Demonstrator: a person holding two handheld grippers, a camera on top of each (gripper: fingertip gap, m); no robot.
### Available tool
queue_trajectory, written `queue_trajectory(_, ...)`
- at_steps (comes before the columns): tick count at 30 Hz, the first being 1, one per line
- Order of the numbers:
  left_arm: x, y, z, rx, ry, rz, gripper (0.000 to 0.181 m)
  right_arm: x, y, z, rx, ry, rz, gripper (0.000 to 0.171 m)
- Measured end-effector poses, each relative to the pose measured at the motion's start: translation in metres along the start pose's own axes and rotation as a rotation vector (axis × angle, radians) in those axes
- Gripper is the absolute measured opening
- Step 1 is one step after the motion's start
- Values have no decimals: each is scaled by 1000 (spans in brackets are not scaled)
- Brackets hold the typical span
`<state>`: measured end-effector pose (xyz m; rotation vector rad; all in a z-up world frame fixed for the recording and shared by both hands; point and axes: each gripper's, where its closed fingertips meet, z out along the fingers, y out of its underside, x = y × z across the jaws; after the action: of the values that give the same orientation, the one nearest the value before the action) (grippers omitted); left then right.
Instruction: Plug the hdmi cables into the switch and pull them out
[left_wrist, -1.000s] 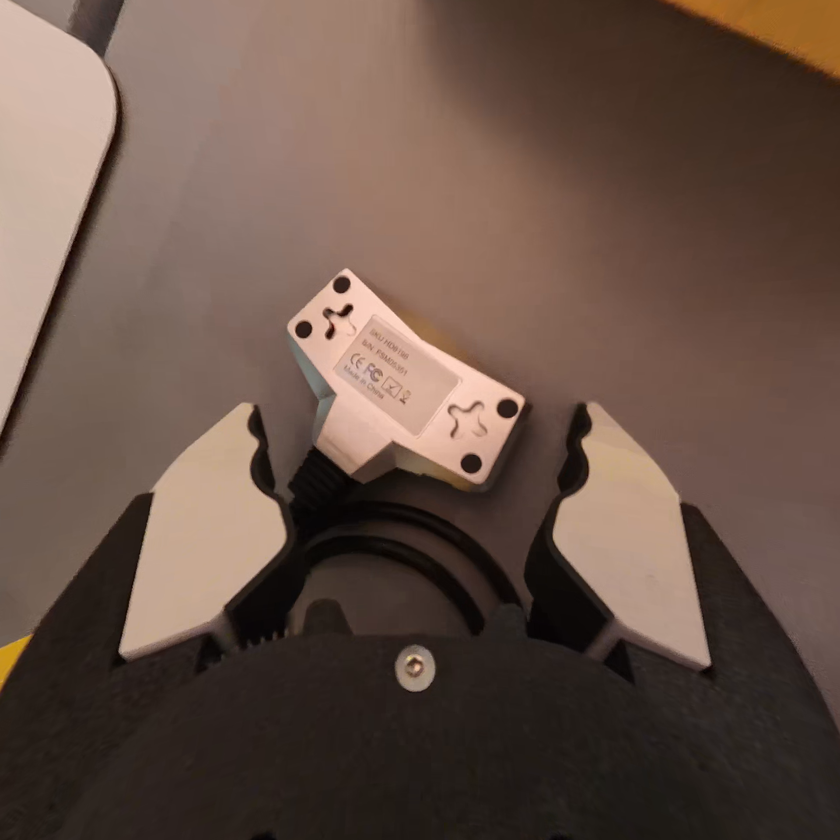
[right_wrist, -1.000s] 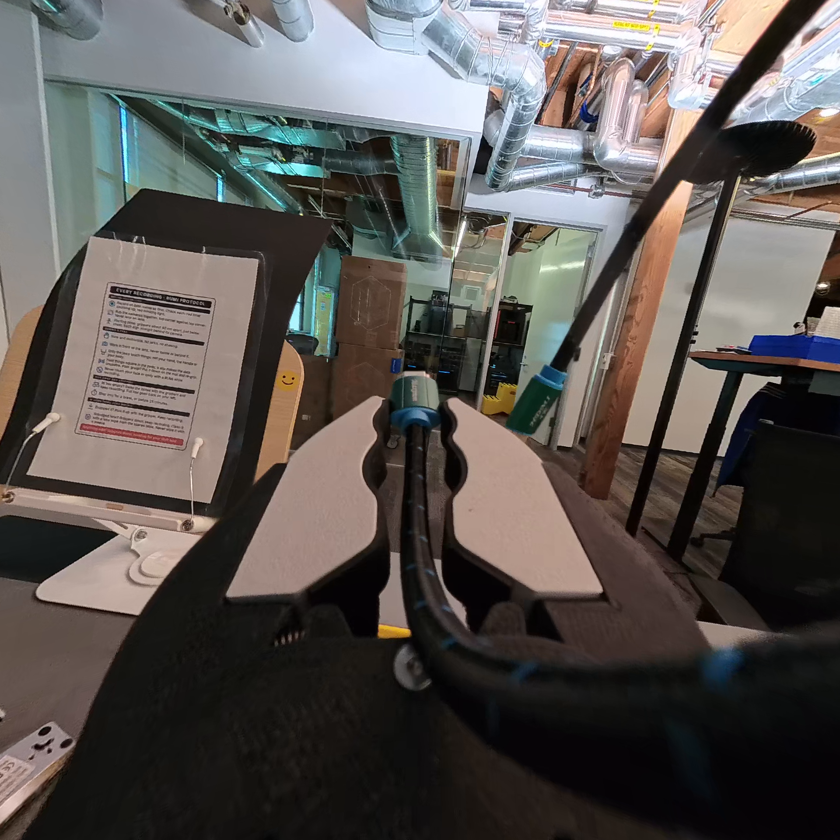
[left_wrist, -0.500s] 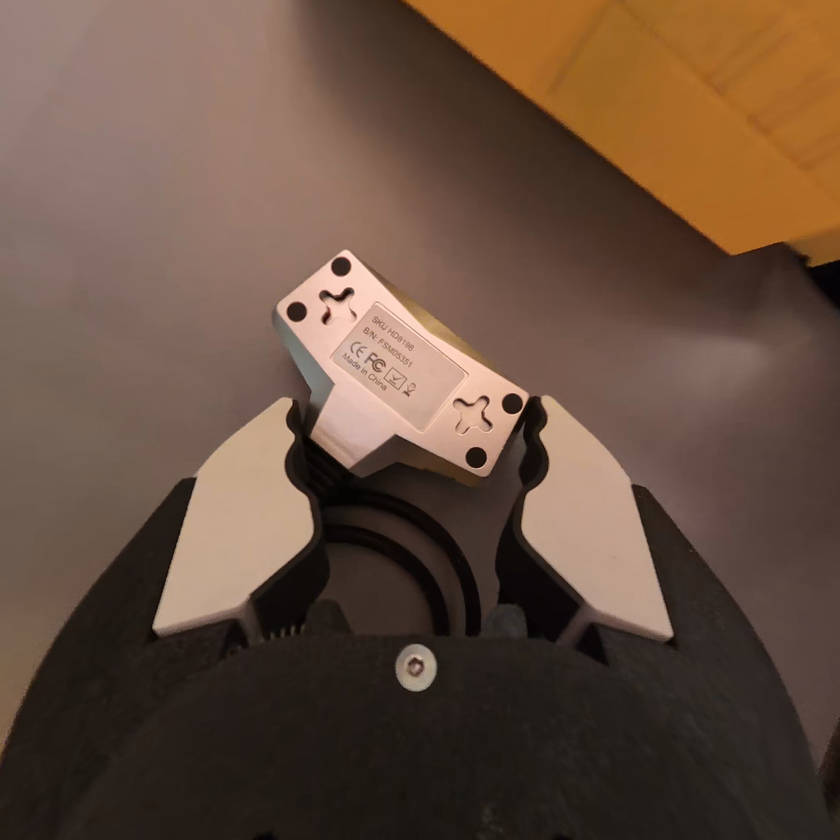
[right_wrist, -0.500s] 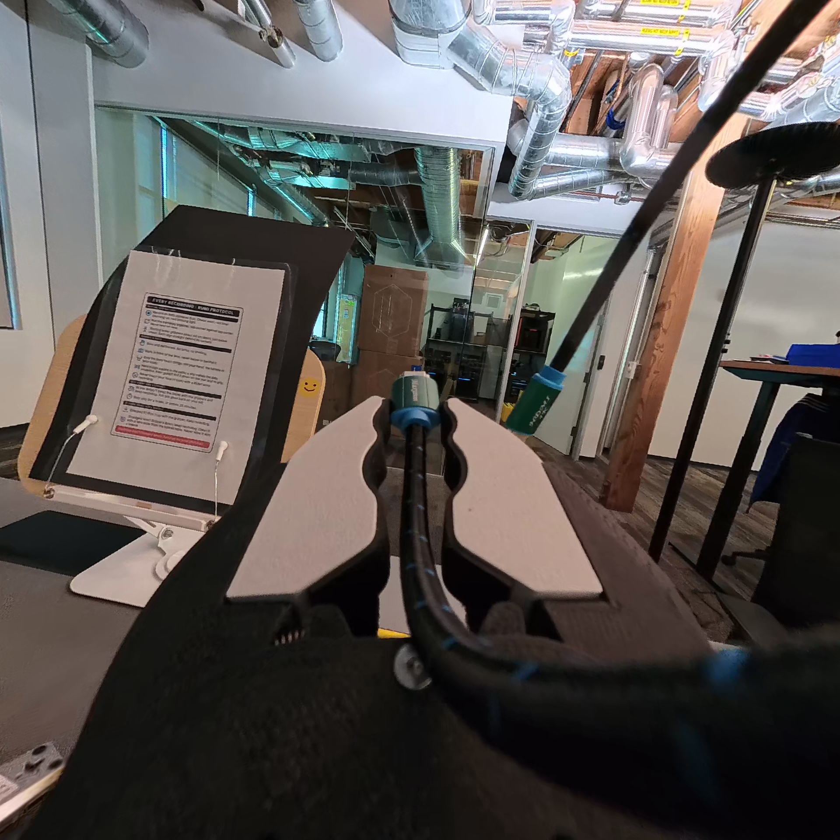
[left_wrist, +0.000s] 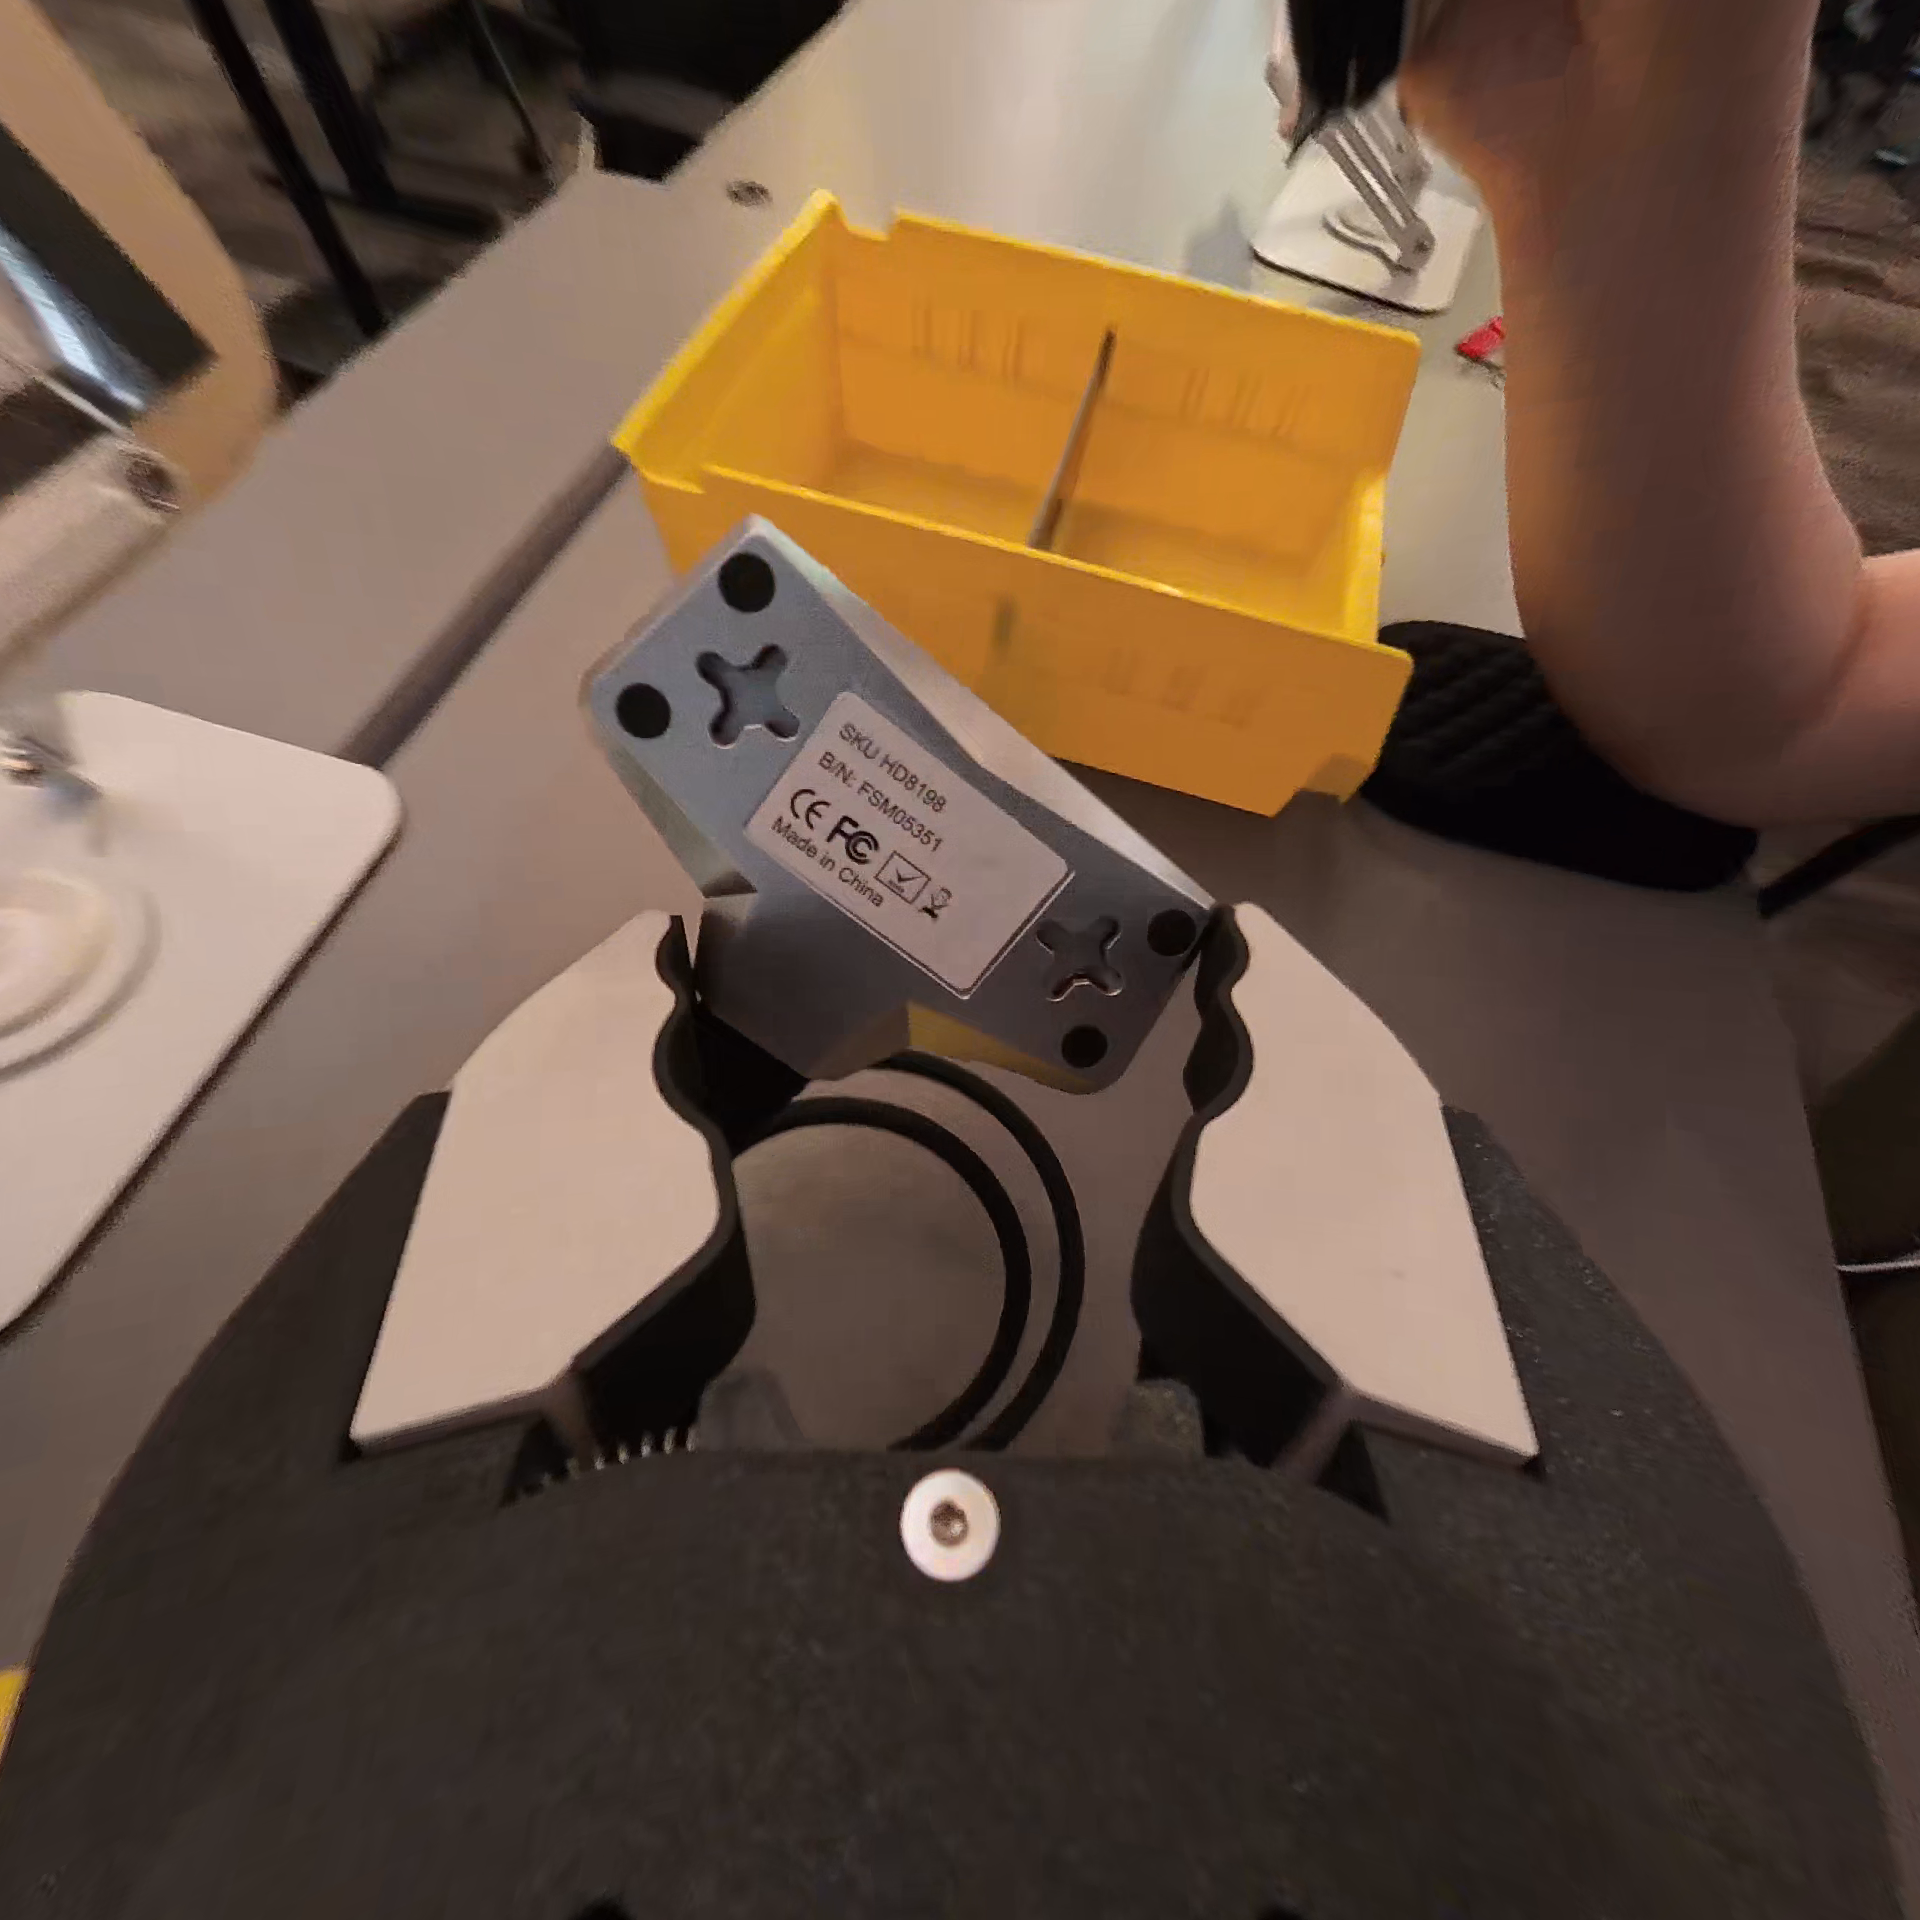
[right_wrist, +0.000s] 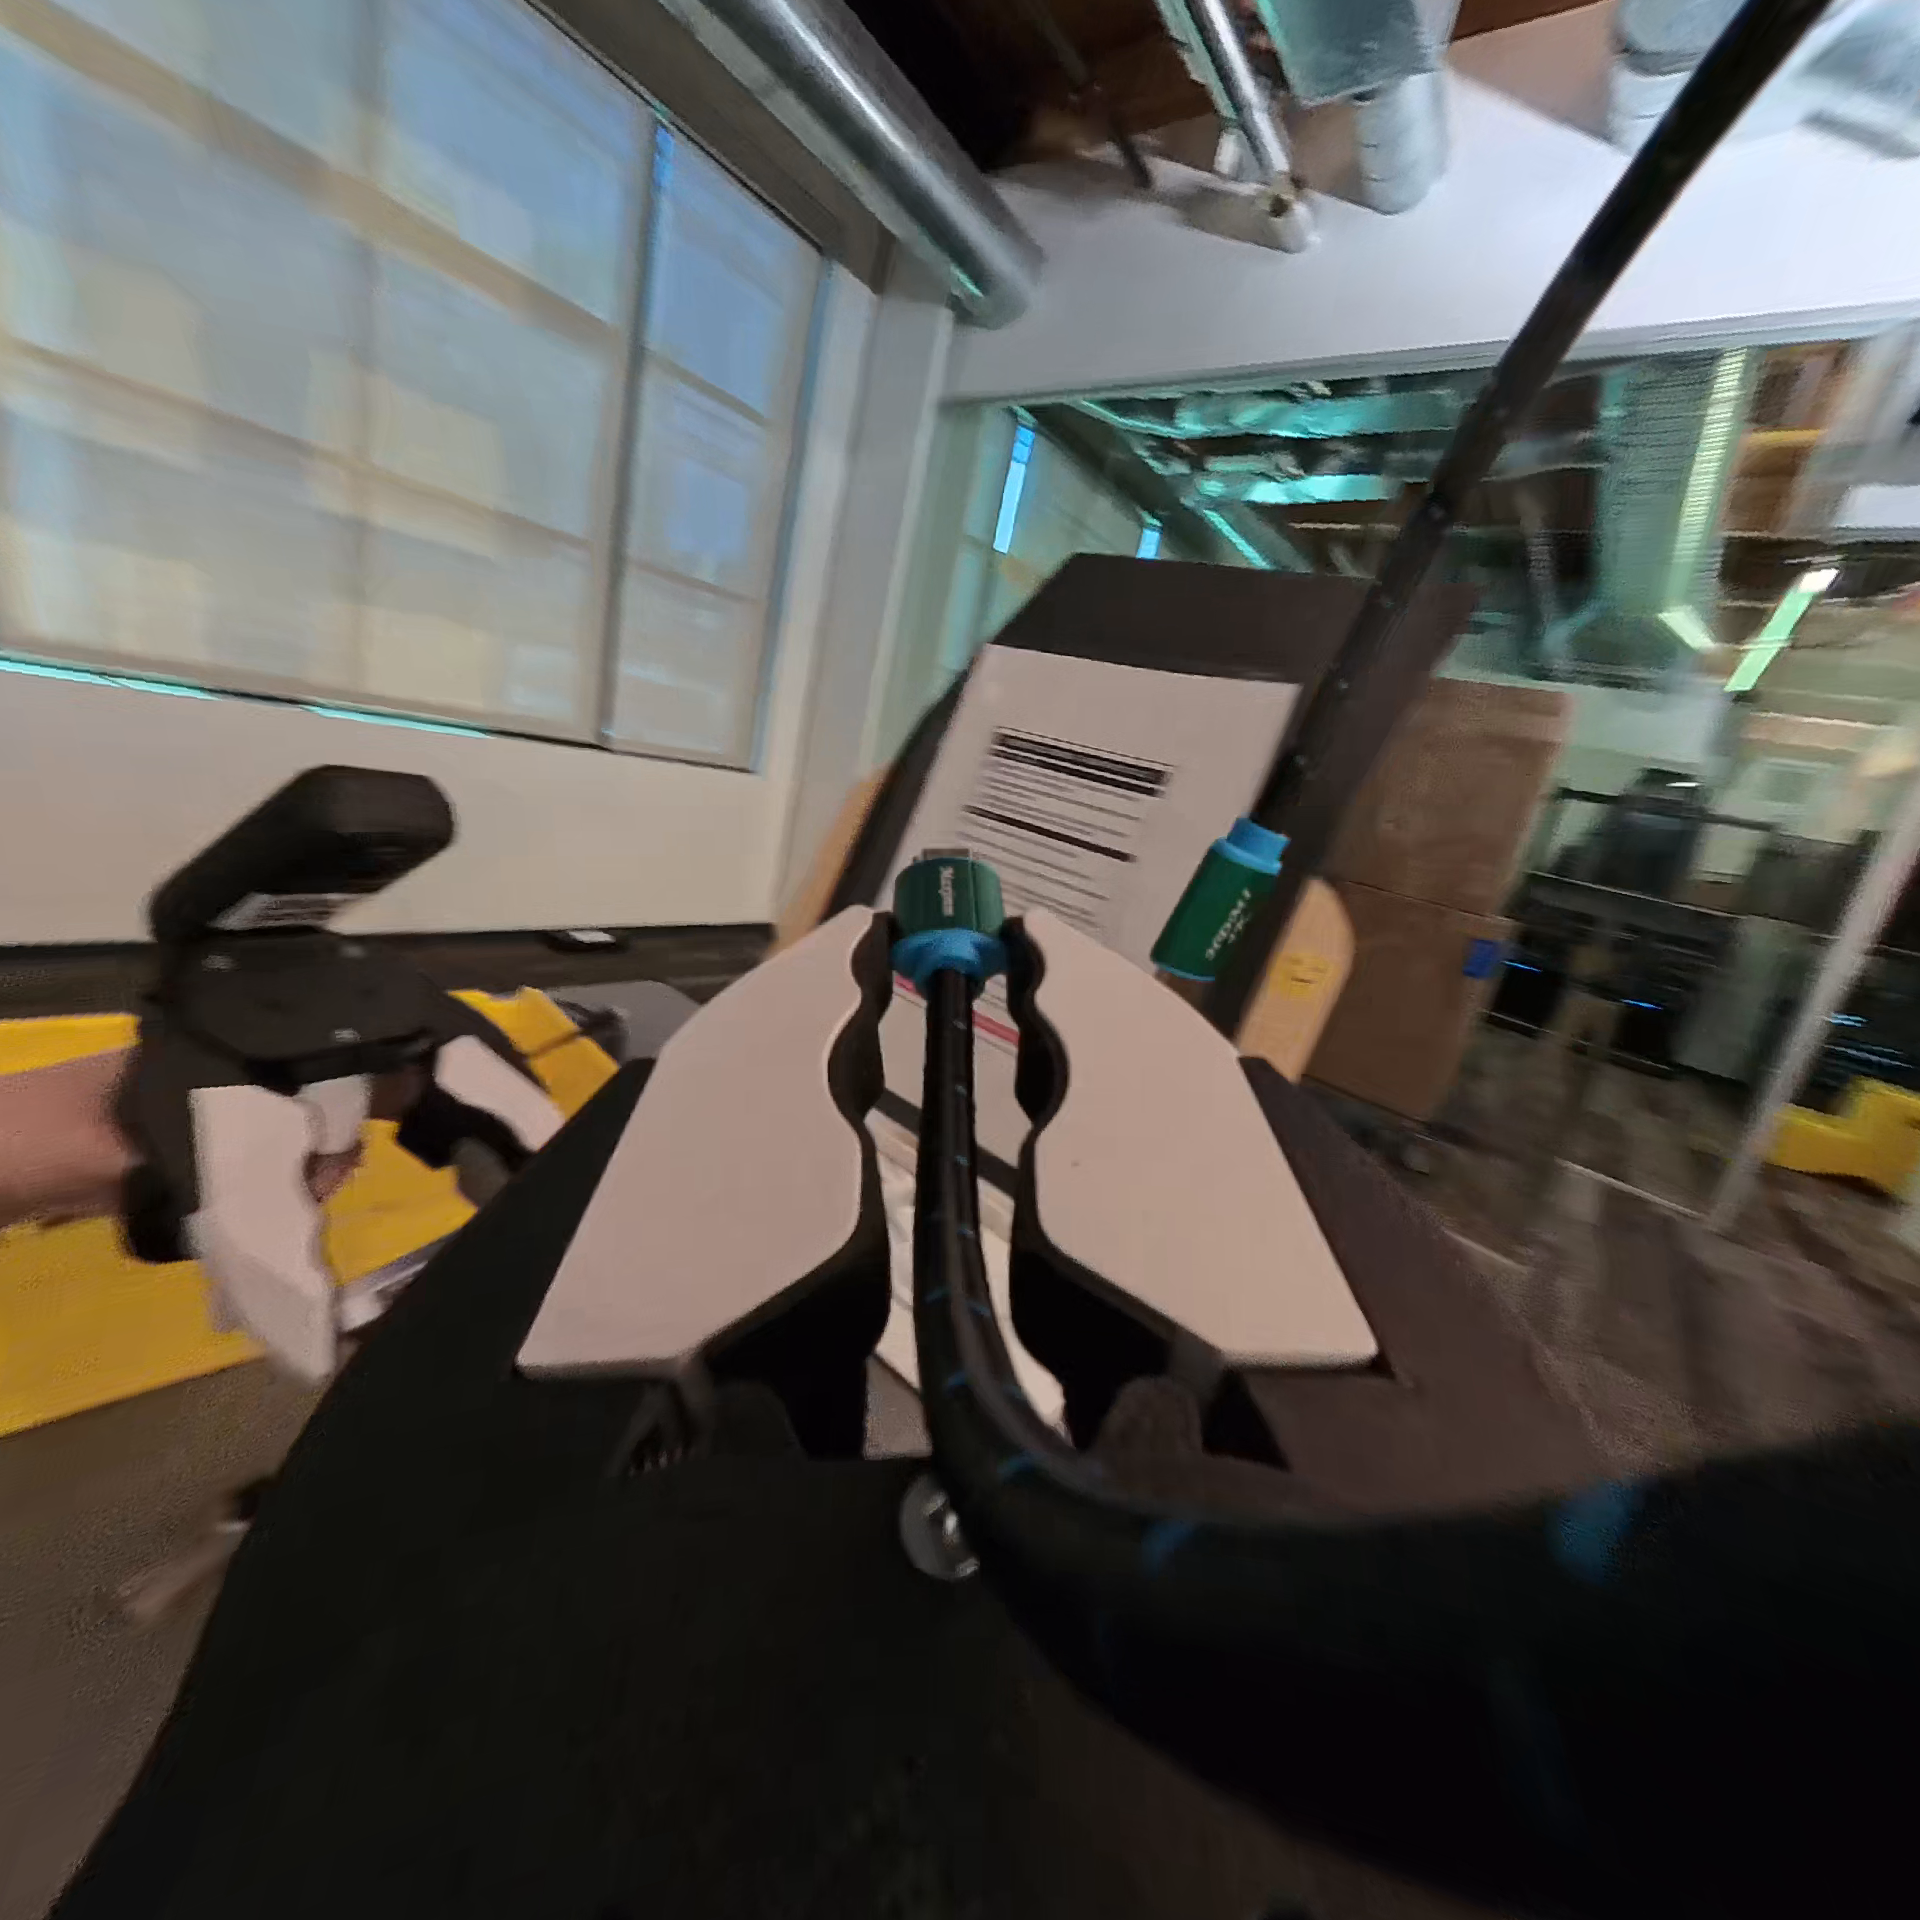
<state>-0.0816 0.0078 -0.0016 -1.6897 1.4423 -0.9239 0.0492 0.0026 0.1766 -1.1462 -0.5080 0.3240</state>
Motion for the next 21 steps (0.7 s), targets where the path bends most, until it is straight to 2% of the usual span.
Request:
queue_trajectory(5, -14, -4, -31, 70, -61, -28, 92, -51, 27, 26, 21, -269, 238, 21)
queue_trajectory(10, -13, -12, -47, 111, -55, -14, 92, -73, 45, 30, -6, -425, 287, 21)
queue_trajectory(21, 3, -4, -44, 54, 23, 27, 92, -107, 71, 17, -204, -591, 17, 21)
